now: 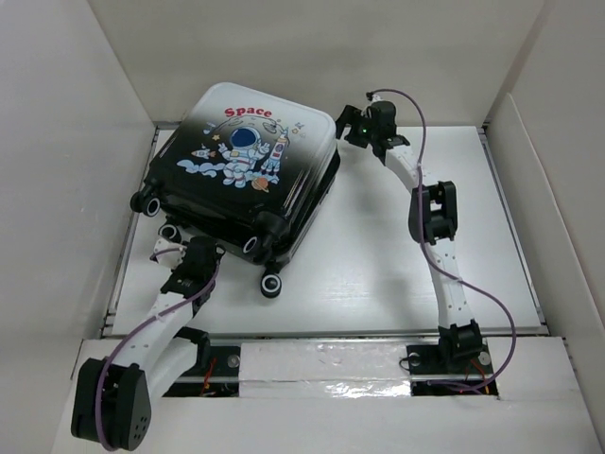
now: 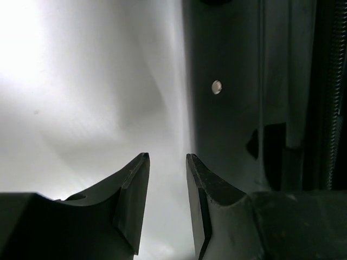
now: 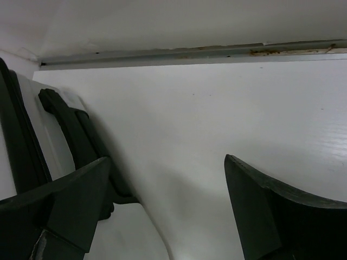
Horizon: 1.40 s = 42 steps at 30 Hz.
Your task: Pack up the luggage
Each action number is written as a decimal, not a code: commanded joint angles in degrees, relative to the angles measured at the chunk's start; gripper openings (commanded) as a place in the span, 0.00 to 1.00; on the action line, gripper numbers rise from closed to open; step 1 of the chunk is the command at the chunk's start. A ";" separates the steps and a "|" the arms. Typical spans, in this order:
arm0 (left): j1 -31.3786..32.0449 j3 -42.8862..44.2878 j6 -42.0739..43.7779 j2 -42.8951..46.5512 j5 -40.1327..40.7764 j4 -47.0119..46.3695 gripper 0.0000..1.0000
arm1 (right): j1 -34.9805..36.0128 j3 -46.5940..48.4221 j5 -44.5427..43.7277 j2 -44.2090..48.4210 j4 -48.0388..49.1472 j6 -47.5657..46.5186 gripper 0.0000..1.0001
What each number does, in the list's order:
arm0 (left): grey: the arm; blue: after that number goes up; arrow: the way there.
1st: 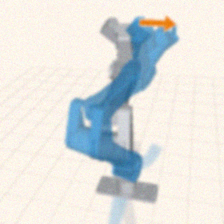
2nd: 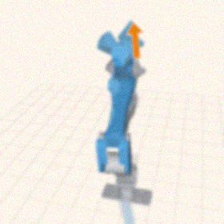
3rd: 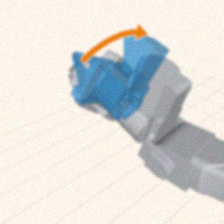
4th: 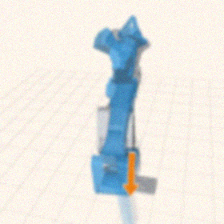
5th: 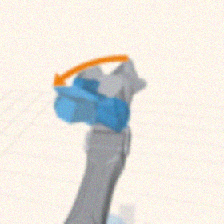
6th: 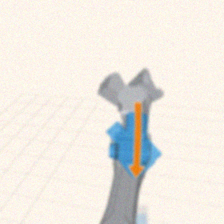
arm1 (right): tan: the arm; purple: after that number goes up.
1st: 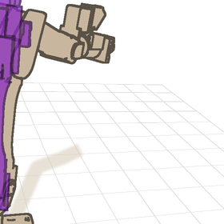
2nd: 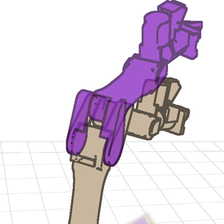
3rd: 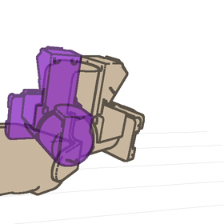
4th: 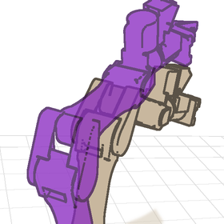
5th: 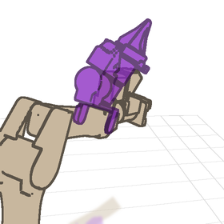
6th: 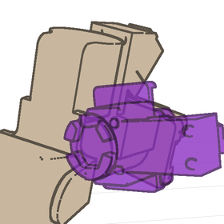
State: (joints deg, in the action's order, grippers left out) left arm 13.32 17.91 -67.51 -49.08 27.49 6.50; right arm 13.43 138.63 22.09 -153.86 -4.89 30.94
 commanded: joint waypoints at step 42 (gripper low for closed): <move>-12.71 -1.38 2.38 -9.98 -9.55 -31.46 0.36 | 2.58 -56.40 6.17 59.41 13.41 -21.45 1.00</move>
State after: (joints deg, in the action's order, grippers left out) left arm 0.01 17.21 -64.34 -60.77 20.97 -20.58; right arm 19.77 71.26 20.12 -88.51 12.32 12.21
